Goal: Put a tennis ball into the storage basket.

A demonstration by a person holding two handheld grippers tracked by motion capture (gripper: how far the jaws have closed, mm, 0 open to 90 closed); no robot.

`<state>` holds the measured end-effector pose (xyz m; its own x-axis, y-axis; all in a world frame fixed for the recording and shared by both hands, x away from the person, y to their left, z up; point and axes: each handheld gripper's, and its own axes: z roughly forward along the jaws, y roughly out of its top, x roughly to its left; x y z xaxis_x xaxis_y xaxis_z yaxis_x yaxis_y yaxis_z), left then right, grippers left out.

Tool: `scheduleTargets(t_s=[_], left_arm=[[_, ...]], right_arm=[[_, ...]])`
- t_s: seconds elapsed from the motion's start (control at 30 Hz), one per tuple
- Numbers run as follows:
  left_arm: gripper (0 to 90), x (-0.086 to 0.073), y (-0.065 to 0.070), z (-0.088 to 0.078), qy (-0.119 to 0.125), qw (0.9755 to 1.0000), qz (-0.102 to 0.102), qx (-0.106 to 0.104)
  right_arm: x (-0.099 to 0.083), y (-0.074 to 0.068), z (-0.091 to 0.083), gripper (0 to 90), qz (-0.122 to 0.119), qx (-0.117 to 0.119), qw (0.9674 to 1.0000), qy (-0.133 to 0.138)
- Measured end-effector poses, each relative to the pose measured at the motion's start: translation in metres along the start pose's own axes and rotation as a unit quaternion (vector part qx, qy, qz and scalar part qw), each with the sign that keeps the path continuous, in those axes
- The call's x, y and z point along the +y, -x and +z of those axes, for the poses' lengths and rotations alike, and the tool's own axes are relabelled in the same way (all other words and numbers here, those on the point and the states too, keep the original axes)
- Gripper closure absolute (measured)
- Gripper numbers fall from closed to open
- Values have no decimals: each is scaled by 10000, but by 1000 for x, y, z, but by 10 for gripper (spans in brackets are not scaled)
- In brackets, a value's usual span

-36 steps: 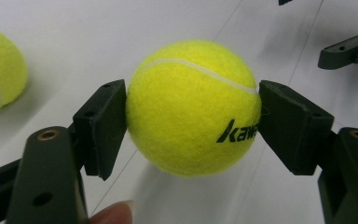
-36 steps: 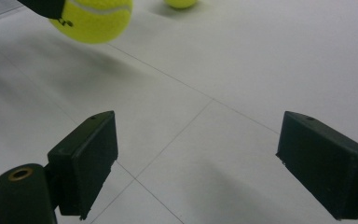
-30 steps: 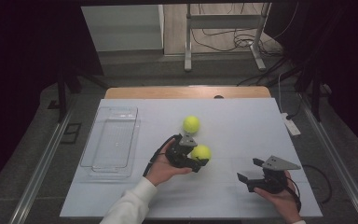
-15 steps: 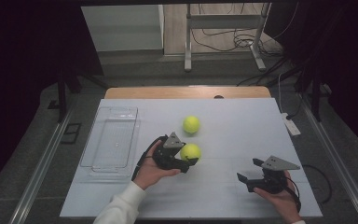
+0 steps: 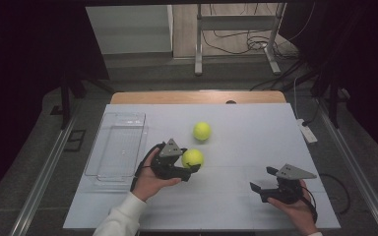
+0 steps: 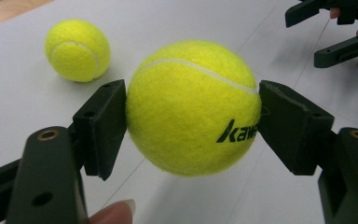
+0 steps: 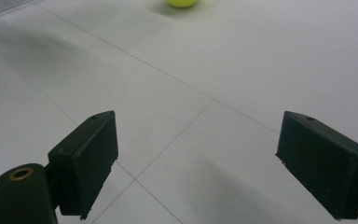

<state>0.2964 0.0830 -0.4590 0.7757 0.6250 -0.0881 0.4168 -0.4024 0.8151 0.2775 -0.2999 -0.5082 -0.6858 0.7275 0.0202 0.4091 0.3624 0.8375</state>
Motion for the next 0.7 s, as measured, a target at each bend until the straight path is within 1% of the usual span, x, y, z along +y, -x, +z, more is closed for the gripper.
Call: scheduleTargets(t_s=[0.4,0.57,0.7], left_arm=[[277,-2,-7,-17,190,9997,-87,100],[277,-1,-11,-27,345,9991,-172,177],[277,-1,-14,-33,414,9987,-199,225]], right_arm=[[0,1,0,128,6,-24,10000,-6],[0,1,0,128,2,-23,10000,-6],[-1,1,0,128,11,-14,10000,6]])
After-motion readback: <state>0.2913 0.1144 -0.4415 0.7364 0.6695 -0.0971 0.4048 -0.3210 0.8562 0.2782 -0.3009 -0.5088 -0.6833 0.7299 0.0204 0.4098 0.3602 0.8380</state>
